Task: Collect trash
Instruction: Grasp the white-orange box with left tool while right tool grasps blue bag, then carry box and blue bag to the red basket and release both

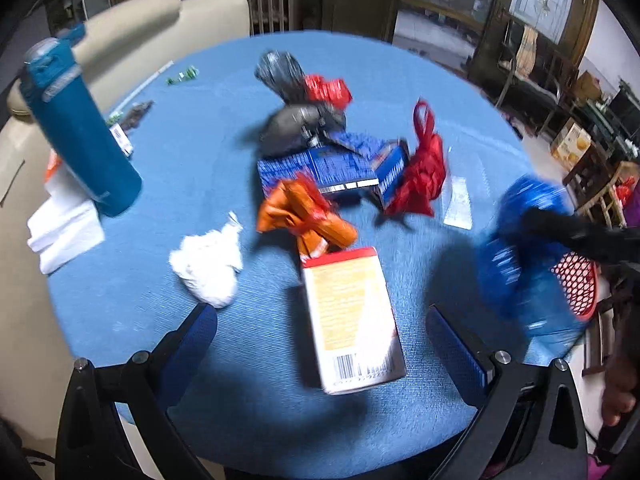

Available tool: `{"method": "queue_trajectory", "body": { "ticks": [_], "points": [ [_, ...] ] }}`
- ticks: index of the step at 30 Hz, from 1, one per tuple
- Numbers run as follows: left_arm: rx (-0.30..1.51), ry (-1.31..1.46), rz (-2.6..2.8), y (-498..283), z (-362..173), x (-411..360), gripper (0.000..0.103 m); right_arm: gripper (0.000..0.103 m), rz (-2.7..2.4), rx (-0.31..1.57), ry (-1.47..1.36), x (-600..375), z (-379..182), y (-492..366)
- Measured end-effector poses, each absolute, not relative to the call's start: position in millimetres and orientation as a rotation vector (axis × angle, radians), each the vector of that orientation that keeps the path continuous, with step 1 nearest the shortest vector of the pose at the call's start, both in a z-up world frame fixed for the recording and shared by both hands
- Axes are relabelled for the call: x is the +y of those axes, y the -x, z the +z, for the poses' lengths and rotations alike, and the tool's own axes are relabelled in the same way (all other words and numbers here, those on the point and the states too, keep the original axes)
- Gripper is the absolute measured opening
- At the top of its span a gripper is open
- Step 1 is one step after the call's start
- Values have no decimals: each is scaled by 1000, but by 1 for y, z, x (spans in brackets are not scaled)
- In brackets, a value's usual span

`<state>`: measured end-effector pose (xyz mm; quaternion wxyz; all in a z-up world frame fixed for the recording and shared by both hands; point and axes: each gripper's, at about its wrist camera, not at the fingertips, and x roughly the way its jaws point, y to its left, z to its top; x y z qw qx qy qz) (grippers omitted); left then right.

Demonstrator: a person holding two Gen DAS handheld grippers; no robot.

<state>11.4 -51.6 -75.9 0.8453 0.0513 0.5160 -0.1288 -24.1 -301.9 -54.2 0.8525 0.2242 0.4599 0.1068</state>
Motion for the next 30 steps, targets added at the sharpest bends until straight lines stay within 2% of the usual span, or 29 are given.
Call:
{"method": "queue_trajectory", "body": {
  "ticks": [1, 3, 5, 8, 11, 17, 30],
  "points": [
    [1100, -103, -277, -12, -80, -54, 103, 67, 218, 950, -466, -309, -49, 28],
    [1129, -97, -282, -15, -87, -56, 95, 67, 221, 925, -479, -324, -42, 37],
    [1159, -86, -288, -17, -94, -58, 74, 67, 215, 899, -480, -333, -39, 45],
    [1204, -55, -301, -20, -104, -58, 52, 67, 192, 866, -480, -346, -36, 56],
    [1189, -64, -296, -17, -103, -60, 49, 67, 167, 848, -489, -359, -36, 64],
    [1104, -111, -305, -2, -77, -72, 49, 67, 130, 791, -515, -389, -31, 79],
    [905, -302, -552, 21, 3, -182, 49, 68, -60, 649, -592, -483, -26, 124]
  ]
}}
